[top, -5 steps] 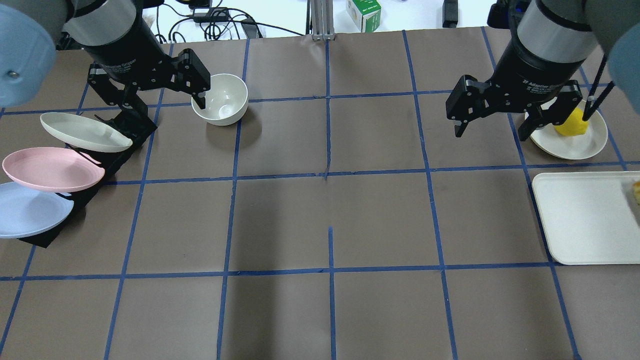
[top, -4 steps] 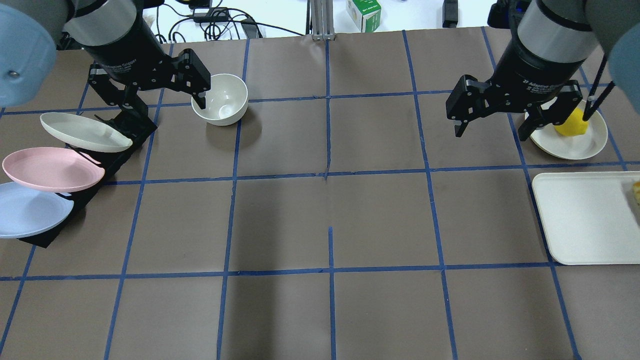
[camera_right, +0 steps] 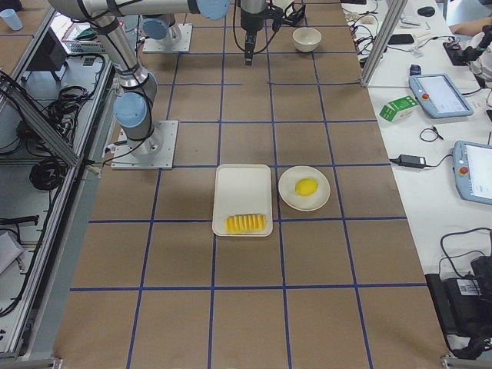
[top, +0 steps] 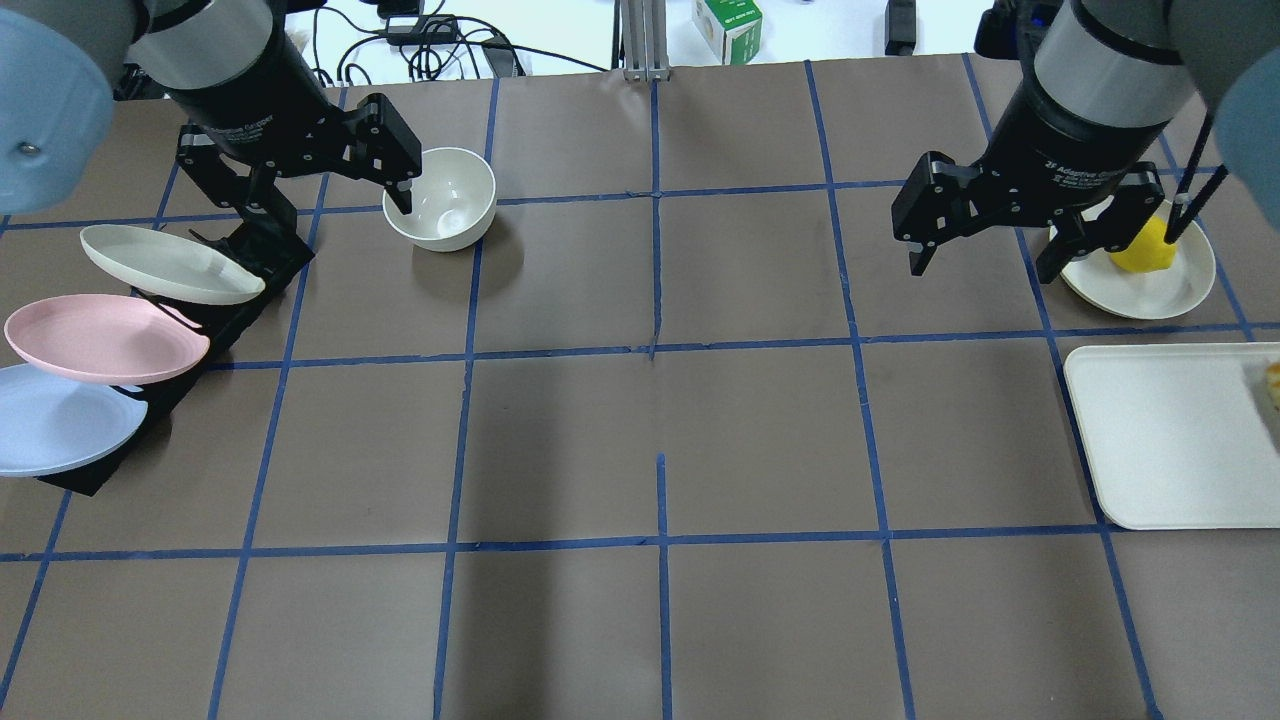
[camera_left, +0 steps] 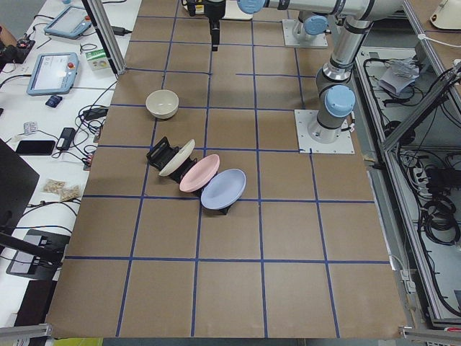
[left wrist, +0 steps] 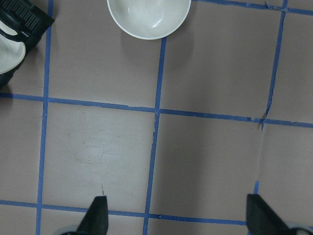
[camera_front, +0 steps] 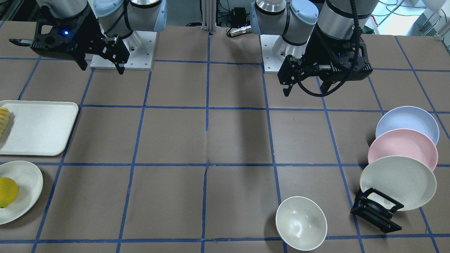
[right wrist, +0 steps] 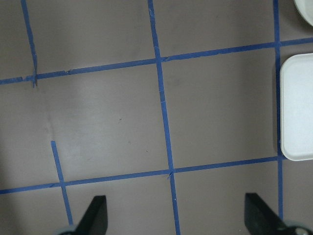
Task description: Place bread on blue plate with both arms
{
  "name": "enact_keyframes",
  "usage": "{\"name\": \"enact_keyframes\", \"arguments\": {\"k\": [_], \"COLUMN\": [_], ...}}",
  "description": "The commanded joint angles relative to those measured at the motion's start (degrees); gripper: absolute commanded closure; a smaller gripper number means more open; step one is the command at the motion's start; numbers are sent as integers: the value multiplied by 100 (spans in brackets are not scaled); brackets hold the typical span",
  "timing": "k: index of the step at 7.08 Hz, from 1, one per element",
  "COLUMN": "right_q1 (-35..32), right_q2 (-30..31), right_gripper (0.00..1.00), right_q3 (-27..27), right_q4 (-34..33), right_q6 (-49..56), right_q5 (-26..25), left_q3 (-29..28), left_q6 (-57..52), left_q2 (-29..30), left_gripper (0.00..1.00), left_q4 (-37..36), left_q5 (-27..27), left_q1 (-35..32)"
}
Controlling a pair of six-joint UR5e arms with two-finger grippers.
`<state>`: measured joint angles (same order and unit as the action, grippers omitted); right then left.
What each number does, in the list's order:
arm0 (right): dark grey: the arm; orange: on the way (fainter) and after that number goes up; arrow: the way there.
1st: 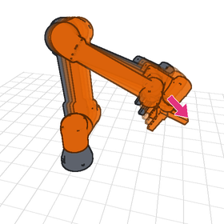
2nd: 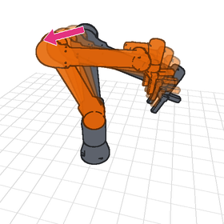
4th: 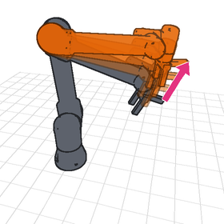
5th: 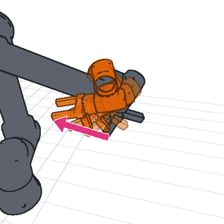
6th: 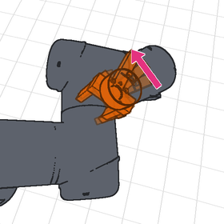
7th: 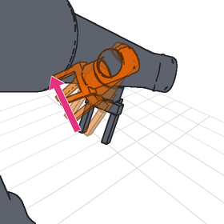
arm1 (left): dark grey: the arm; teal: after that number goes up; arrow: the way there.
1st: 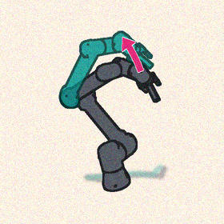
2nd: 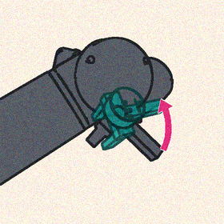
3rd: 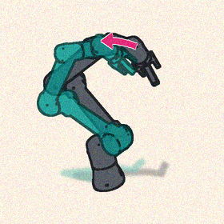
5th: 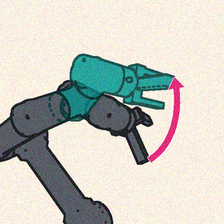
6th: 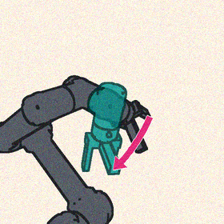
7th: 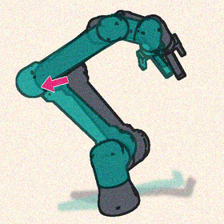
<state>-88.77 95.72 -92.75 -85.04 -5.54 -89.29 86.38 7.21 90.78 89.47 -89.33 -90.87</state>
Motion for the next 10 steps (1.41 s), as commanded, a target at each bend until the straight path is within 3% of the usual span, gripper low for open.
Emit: {"name": "enact_keyframes", "arguments": {"k": [1, 3, 4, 6, 8, 10], "right_q1": [9, 149, 506, 1638, 2430, 3293], "right_q2": [-27, -53, -71, -89, -368, -518], "right_gripper": [0, 0, 0, 0, 0, 0], "right_q3": [-7, 11, -24, -33, -50, -190], "right_q4": [58, -3, 57, 23, -4, -21], "right_q6": [-9, 0, 9, 462, 2093, 2746], "right_q5": [-62, -185, -246, -151, -255, -421], "left_q3": [-77, -86, -86, -69, 10, 255], "left_q6": [-10, 16, 52, 35, -45, -219], "left_q2": [-86, -174, -244, -359, -289, -70], "left_gripper": [0, 0, 0, 0, 0, 0], "left_q4": [0, 9, 0, 61, 44, -8], "left_q5": [-58, -968, -1016, -1260, -1298, -1237], "left_q1": [121, 402, 612, 1532, 2769, 4159]}}
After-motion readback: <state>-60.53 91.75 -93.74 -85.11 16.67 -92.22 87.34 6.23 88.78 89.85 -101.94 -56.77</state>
